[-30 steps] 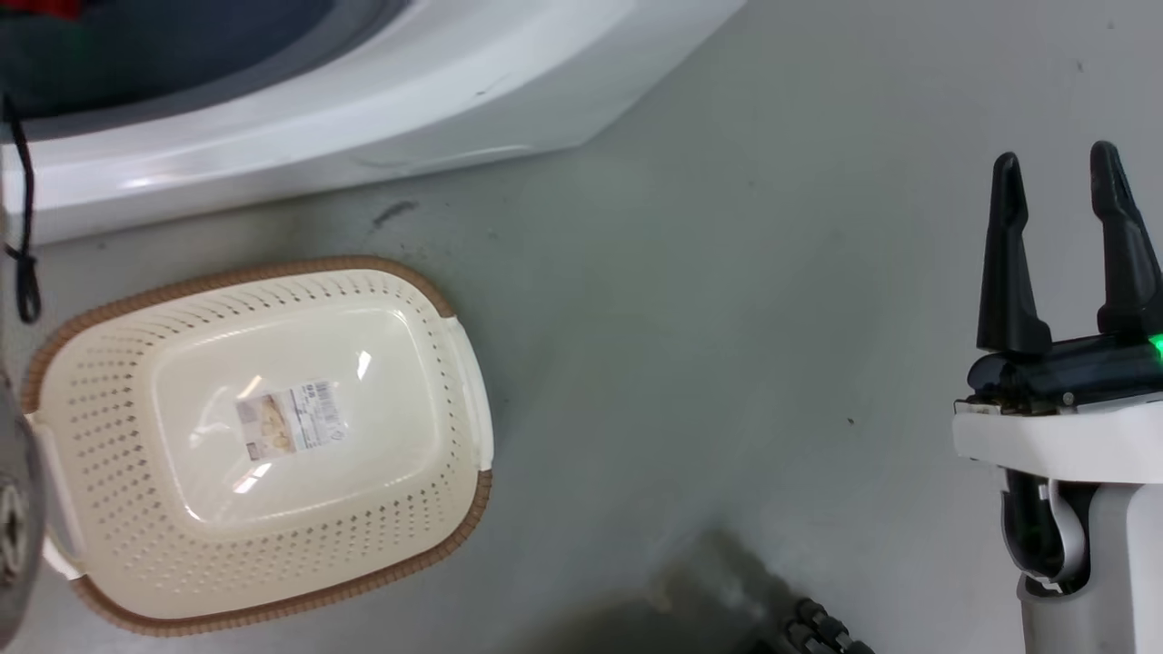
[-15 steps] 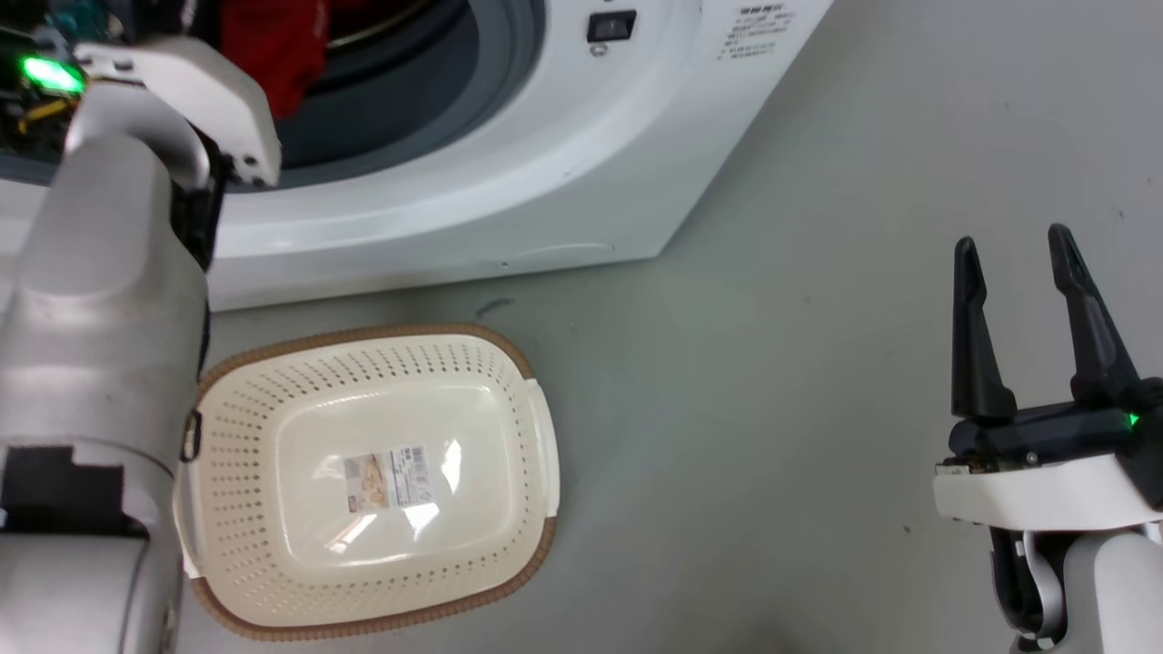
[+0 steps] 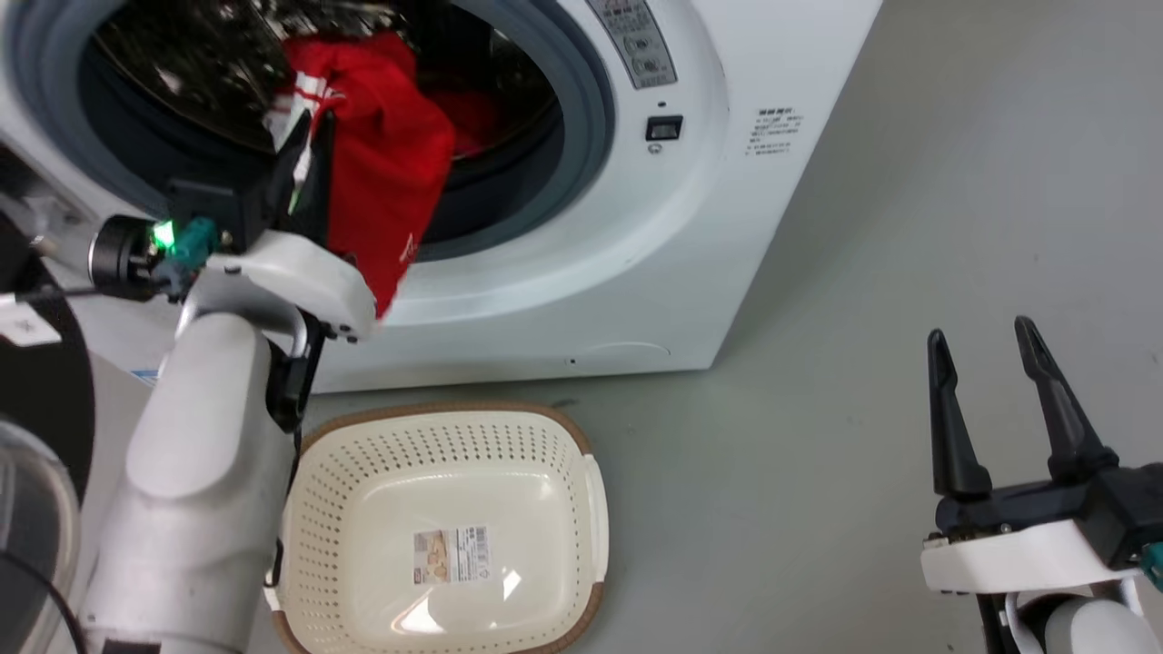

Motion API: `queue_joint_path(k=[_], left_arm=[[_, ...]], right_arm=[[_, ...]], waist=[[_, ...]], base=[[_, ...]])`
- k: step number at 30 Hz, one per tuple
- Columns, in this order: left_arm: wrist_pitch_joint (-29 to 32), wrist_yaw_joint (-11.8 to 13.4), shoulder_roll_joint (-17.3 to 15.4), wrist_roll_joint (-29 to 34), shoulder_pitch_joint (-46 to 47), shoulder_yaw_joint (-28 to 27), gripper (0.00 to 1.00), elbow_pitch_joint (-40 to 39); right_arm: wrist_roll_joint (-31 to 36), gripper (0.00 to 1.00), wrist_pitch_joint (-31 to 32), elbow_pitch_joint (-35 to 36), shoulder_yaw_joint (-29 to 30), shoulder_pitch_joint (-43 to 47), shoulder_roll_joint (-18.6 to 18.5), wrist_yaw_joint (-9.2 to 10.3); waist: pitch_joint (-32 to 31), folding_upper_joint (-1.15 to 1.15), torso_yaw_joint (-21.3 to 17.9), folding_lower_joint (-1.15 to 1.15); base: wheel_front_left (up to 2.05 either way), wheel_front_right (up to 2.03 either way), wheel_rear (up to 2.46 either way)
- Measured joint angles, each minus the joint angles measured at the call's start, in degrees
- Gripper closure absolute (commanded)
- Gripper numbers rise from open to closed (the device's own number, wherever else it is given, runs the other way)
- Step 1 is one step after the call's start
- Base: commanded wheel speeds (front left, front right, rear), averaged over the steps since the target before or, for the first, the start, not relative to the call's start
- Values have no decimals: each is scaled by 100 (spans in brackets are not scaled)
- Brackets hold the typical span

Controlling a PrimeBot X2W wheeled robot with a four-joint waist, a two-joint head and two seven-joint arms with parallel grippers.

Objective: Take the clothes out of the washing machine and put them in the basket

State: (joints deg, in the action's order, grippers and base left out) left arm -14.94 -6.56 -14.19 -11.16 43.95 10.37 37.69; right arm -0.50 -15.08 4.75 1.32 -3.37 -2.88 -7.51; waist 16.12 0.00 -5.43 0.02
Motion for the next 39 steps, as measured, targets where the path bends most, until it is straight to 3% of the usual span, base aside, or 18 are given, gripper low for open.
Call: queue_joint_path(k=[7,22,31,39], left_arm=[[14,114,-58,2,-894,55,100,-1292],[804,443,-299,-122,-2585,73,100,-3995],[1031,457,-270,-189,-3125,328,100,-4365],[943,424,-105,-323,-3485,546,100,-3957]], right_arm=[[18,0,0,-77,-42,283,0,0],[64,0,0,-129,-81,573,0,0],[69,0,0,-126,-82,589,0,0],[74,0,0,-96,-75,463,0,0]], waist=[[-483,0,186,0],[-925,0,303,-1],[-823,0,318,-1],[-539,0,278,-2]], base=[[0,0,0],[0,0,0],[0,0,0],[0,0,0]])
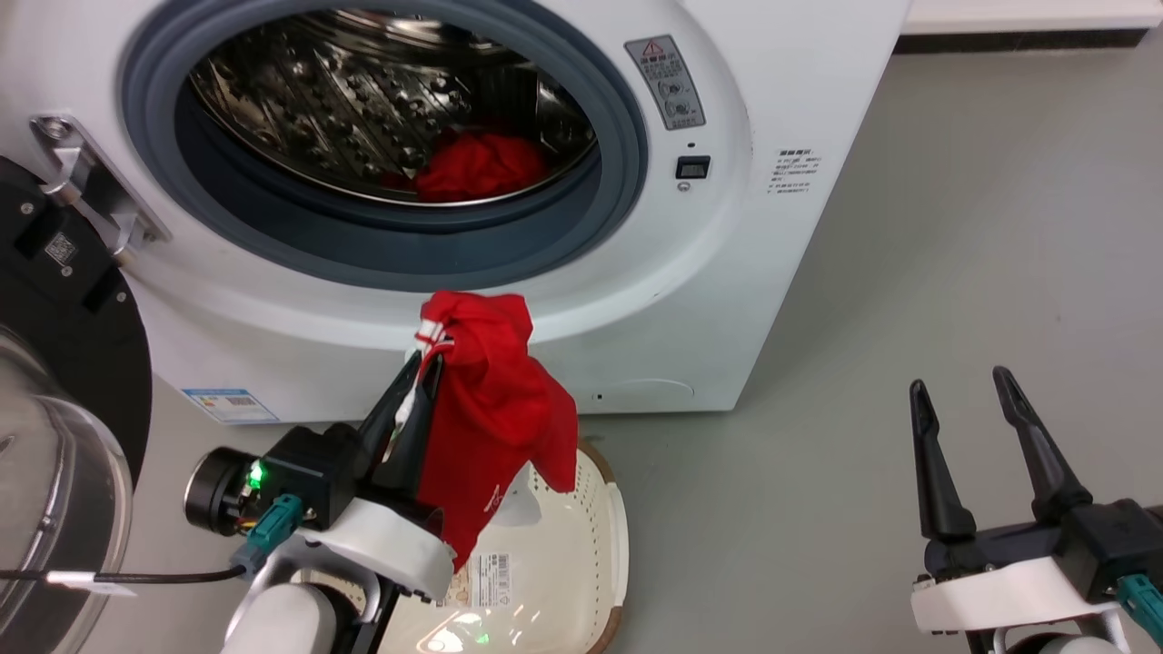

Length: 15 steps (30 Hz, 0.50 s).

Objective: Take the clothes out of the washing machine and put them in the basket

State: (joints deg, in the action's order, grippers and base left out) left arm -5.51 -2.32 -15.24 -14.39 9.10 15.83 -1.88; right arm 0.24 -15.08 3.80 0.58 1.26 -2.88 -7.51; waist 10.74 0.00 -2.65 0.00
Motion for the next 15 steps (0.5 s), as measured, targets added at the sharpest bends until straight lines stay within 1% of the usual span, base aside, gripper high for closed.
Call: queue_joint_path(k=[7,12,15], left_arm=[[-267,-55,130,-111,17,69,100,949],[-460,-141,223,-280,326,42,100,1930],[-586,-208,244,-320,580,37,100,2652]], right_arm=[[35,0,0,91,0,-327,-1,0],[36,0,0,158,-25,-658,-1,0],[10,0,0,193,-30,-867,-2,0]], waist=[[492,0,-64,0],[973,0,-140,-1],[1290,0,-209,-1]], base=[[0,0,0],[0,0,0],[0,0,0]])
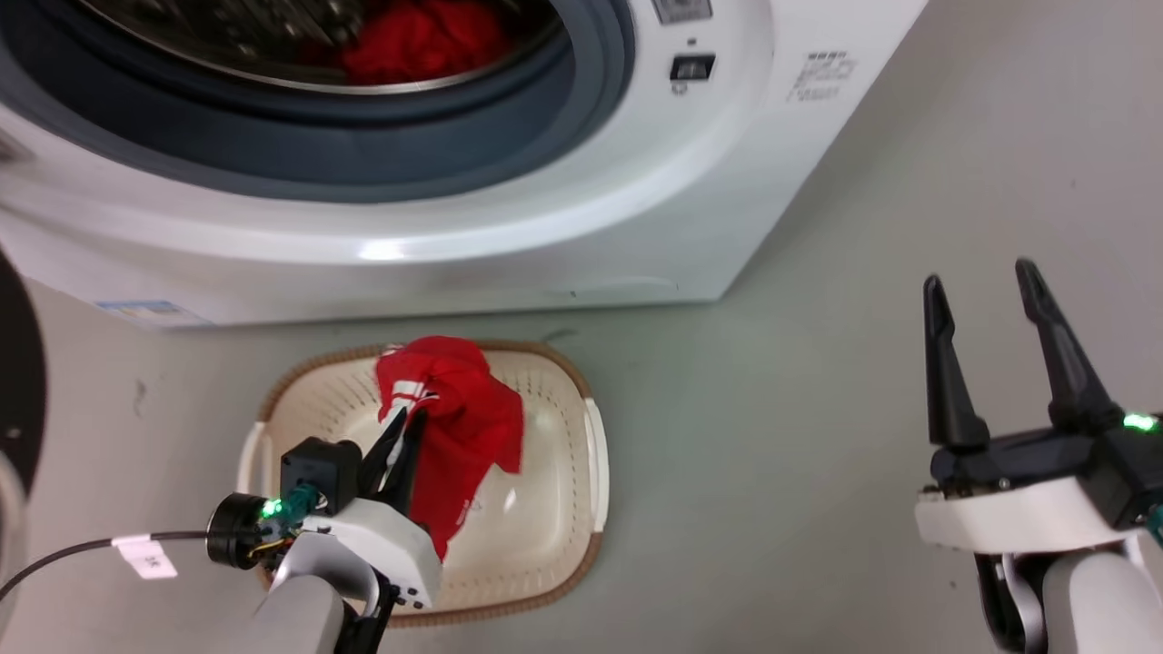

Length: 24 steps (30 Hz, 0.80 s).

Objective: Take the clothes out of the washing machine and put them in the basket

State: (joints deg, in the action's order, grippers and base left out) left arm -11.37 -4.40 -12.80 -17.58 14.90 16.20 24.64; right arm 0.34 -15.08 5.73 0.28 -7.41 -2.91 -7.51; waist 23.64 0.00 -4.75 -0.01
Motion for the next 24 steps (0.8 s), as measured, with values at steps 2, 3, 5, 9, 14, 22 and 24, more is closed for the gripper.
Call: queue_joint_path(k=[2,3,5,9,14,22,24], left_arm=[[-59,-47,35,-41,197,15,100,500],[-101,-66,47,-45,290,13,100,724],[-152,-110,58,-48,518,48,100,1205],[-221,-175,96,-148,1066,48,100,2068],[-276,-222,87,-101,1820,169,100,2939],[-232,-243,62,275,2812,570,100,4156],[-204,-249,62,288,2950,617,100,4391]], right_arm=[[-34,0,0,22,-7,-113,1,0],[-38,0,0,31,-10,-156,0,0],[-81,0,0,53,-14,-242,0,0],[-143,0,0,100,21,-436,0,0],[-196,0,0,168,77,-681,-1,0],[-328,0,0,265,194,-959,-1,0],[-352,0,0,276,191,-1022,-1,0]], waist=[[213,0,-54,0],[317,0,-82,0],[526,0,-139,0],[948,0,-246,0],[1501,0,-358,-1],[2313,0,-500,-1],[2474,0,-532,0]], base=[[0,0,0],[0,0,0],[0,0,0],[0,0,0],[0,0,0],[0,0,0],[0,0,0]])
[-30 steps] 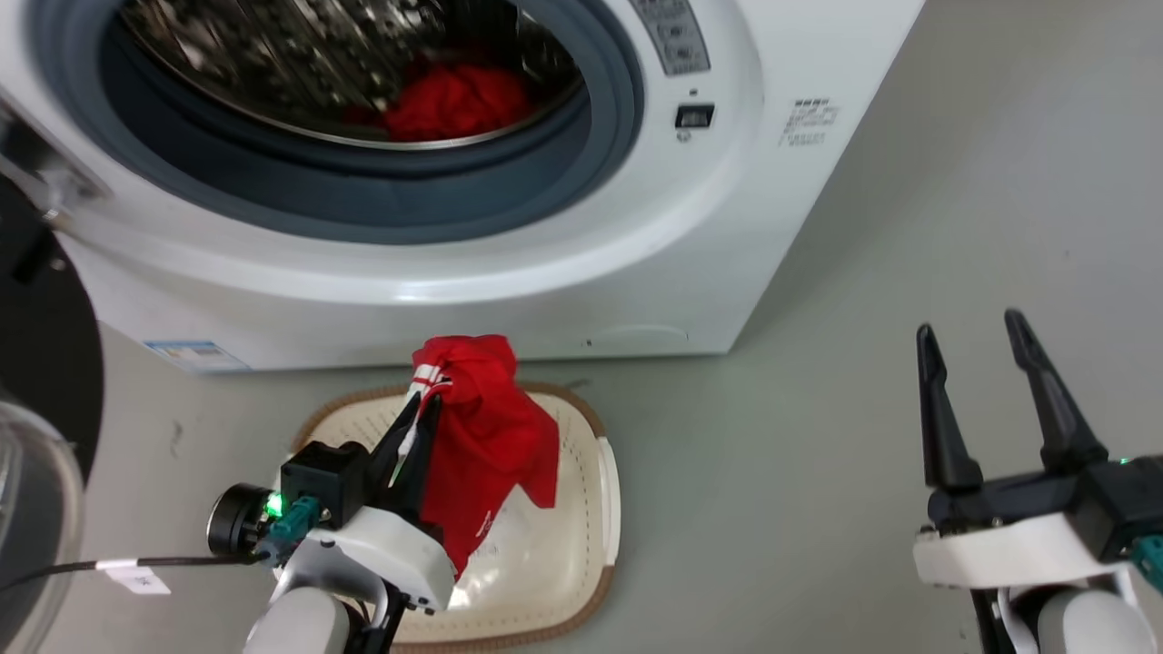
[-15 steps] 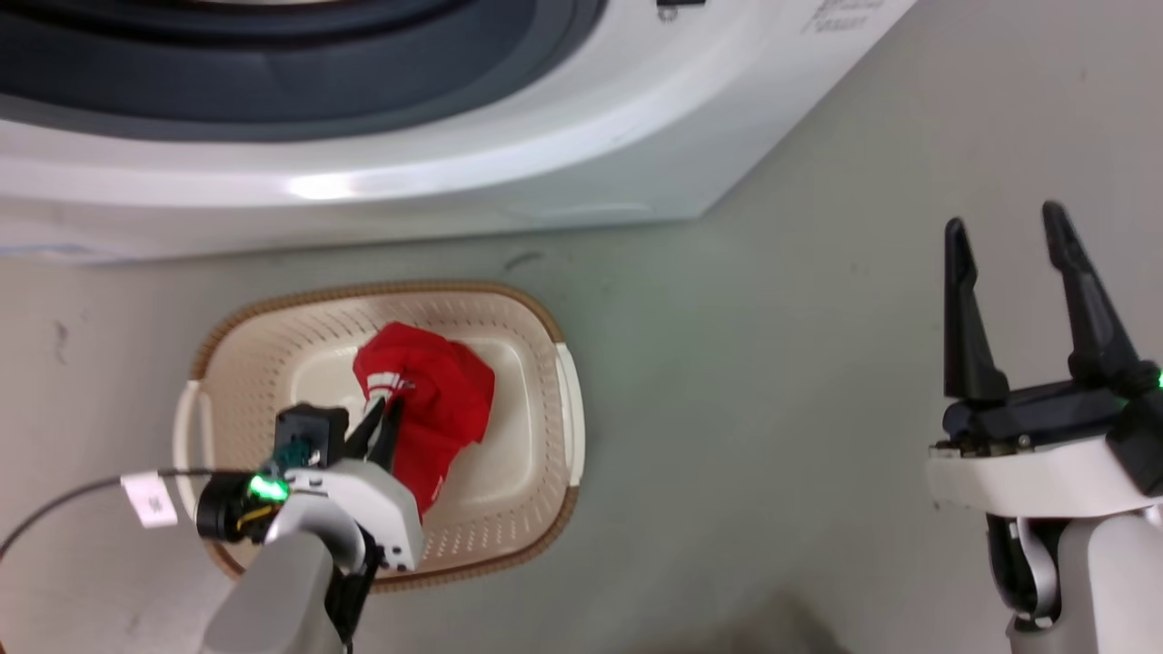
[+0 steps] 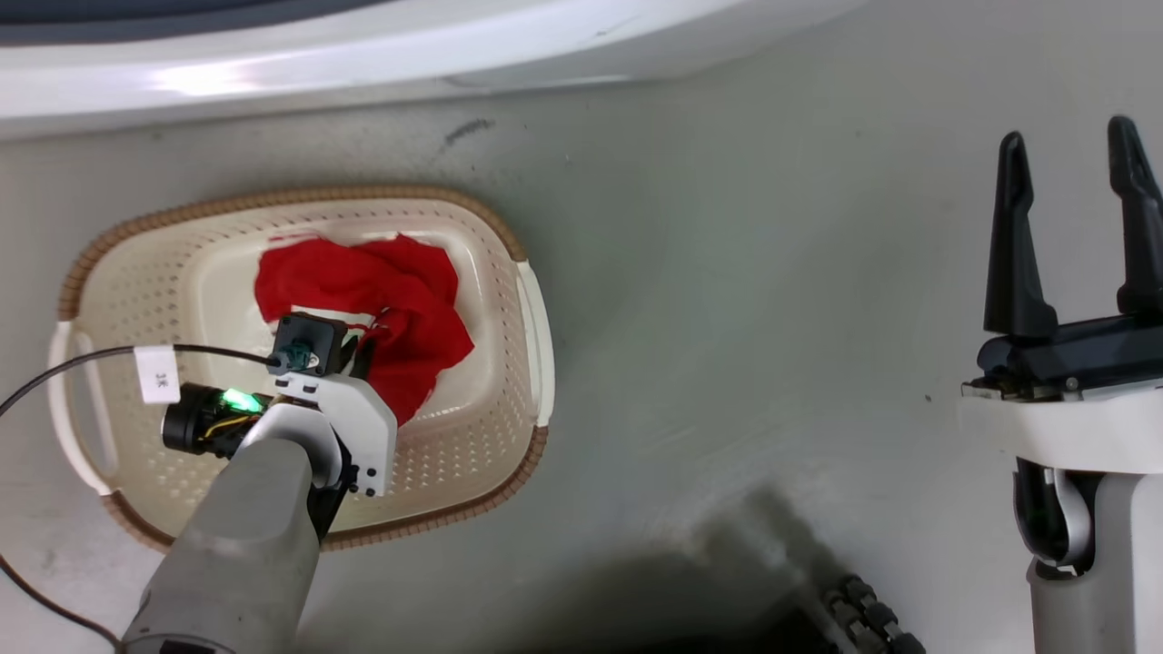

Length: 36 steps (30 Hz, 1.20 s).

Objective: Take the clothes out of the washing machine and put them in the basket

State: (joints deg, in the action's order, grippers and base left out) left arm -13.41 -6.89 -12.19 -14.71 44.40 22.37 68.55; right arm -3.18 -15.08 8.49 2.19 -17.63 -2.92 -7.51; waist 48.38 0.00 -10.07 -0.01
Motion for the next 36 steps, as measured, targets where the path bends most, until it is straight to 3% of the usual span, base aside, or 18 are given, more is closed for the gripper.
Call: queue_joint_path(k=[9,10,11,25,36], left_arm=[[215,-18,16,99,183,269,100,394],[215,-18,31,73,181,264,87,407],[219,-20,42,57,170,271,0,420],[-148,-44,279,-264,-374,185,0,255],[-166,338,341,-312,-1474,-468,0,-1607]], right_arm=[[-67,0,0,2,15,-33,0,0],[-76,0,0,-9,10,-33,1,0],[-77,0,0,-21,10,-33,1,0],[25,0,0,-250,-83,319,1,0],[189,0,0,-338,-160,727,2,0]], waist=[[261,0,-109,0],[234,0,-109,0],[202,0,-106,0],[-828,0,84,1],[-1869,0,326,2]], base=[[0,0,0],[0,0,0],[0,0,0],[0,0,0],[0,0,0]])
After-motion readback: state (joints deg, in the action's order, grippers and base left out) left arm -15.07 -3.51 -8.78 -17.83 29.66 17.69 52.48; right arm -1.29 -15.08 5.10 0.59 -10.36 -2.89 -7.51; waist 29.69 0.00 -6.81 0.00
